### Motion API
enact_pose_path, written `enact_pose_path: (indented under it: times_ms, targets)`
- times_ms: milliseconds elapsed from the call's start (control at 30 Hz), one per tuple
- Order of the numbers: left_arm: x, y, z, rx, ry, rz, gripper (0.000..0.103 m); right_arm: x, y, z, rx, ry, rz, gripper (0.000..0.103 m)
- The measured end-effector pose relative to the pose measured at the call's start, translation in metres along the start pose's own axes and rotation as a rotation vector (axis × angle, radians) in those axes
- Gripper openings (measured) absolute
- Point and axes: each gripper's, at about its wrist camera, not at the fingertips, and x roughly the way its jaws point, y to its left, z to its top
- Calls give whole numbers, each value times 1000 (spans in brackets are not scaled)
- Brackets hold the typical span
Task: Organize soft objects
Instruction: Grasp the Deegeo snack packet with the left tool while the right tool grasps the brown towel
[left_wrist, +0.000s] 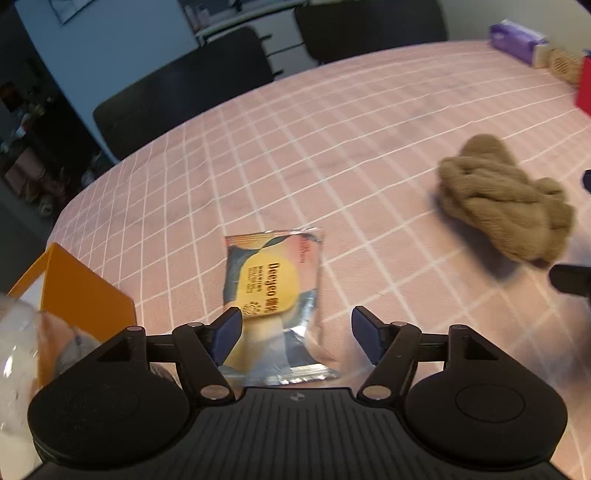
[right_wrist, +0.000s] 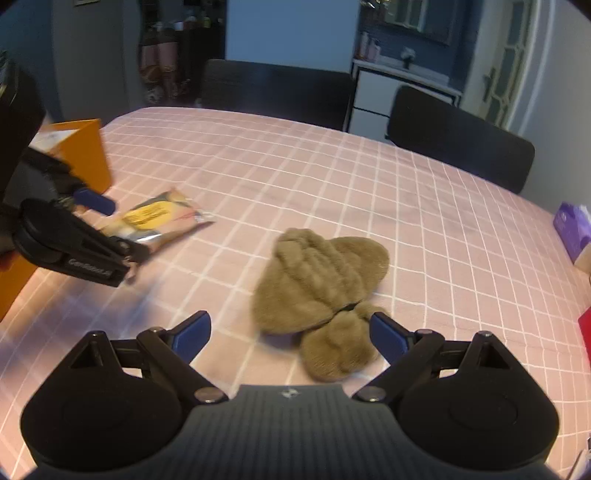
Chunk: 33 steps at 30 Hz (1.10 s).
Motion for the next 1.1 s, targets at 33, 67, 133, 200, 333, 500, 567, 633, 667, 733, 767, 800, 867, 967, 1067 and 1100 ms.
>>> enact_pose_path:
  times_ms: [33, 67, 133, 200, 333, 500, 567, 633, 667, 733, 767, 800, 867, 967, 1067, 1100]
  targets:
    - [5, -1, 2, 6, 14, 23, 80, 6, -4, 1, 19, 9, 9, 91]
    - [9, -1, 3, 10, 25, 42, 80, 11, -7, 2, 35, 16, 18, 91]
    - [16, 1, 6, 0, 49, 58, 81, 21, -11, 3, 50, 28, 27, 91]
    - [23, 1, 10, -32, 73, 55, 81, 28, -12, 4, 46, 37, 26, 91]
    - [38, 9, 14, -86, 118, 61, 85, 37, -16, 5, 48, 48, 23, 91]
    - [48, 19, 16, -175, 138, 48, 88, 43, -19, 6, 32, 50, 13, 91]
    - [48, 18, 16, -170, 135, 51, 88, 45, -18, 6, 18, 51, 4, 91]
    - [48, 19, 18, -181, 134, 49, 87, 48, -18, 6, 11, 53, -8, 91]
    - [48, 20, 17, -189, 133, 43, 86, 50, -19, 6, 10, 54, -12, 91]
    - [48, 22, 16, -211, 128, 23, 80, 54, -20, 4, 11, 60, -27, 85]
    - [47, 21, 16, -216, 126, 20, 79, 56, -21, 4, 15, 66, -34, 83]
    - [47, 21, 15, -213, 121, 21, 79, 58, -23, 3, 19, 72, -44, 78]
    - [46, 19, 14, -203, 110, 19, 73, 61, -24, 1, 11, 80, -73, 70]
    - [43, 14, 11, -190, 92, 21, 69, 61, -23, -1, -21, 80, -117, 54]
    - [39, 7, 8, -159, 64, 21, 66, 63, -21, -3, -64, 83, -136, 47]
    - [38, 4, 7, -148, 54, 20, 66, 64, -19, -4, -80, 83, -144, 46]
